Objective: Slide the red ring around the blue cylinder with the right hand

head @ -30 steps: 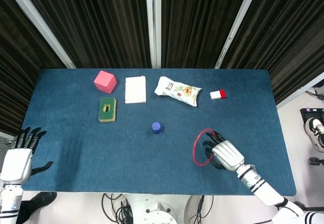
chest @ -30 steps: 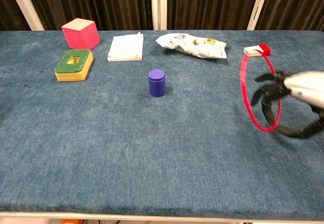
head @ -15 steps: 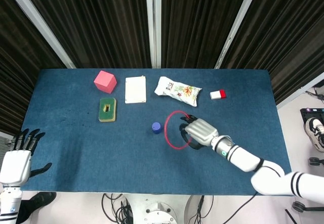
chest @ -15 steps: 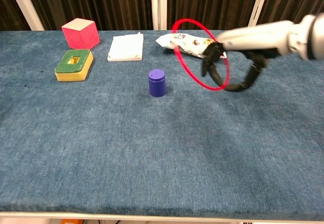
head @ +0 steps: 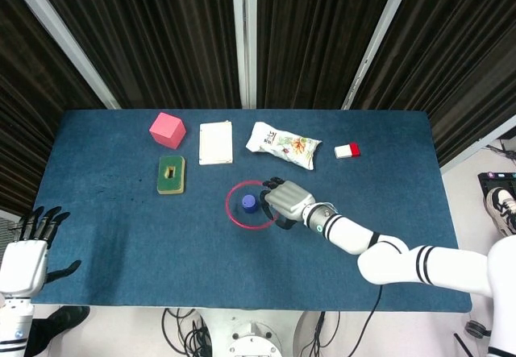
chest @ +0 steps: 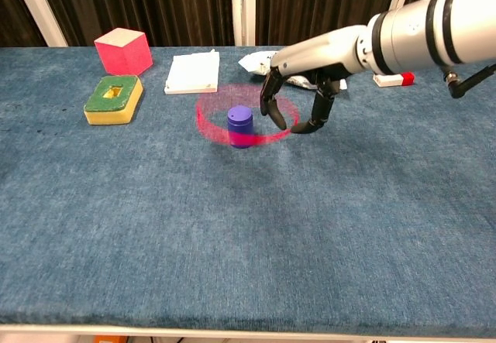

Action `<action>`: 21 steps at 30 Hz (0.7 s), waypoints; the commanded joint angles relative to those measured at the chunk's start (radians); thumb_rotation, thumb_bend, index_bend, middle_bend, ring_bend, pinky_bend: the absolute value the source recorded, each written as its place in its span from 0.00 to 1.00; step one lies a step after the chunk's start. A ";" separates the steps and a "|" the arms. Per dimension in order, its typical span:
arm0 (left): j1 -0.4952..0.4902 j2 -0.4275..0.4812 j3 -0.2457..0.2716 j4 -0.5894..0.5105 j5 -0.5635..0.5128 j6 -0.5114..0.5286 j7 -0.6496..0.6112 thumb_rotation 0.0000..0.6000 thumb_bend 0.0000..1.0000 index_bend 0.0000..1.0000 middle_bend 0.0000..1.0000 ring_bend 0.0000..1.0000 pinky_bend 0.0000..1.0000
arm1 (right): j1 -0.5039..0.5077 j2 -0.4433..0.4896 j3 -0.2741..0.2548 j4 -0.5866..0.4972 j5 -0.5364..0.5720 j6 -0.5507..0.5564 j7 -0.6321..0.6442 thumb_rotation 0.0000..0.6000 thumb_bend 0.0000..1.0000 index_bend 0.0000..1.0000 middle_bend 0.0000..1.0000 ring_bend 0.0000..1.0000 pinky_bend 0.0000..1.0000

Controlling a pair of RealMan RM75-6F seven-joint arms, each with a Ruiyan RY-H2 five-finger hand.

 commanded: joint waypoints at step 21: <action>-0.016 -0.017 -0.015 0.036 0.001 -0.009 -0.024 1.00 0.00 0.16 0.09 0.00 0.00 | -0.490 0.204 -0.225 -0.294 -0.354 0.861 -0.010 1.00 0.17 0.16 0.11 0.00 0.00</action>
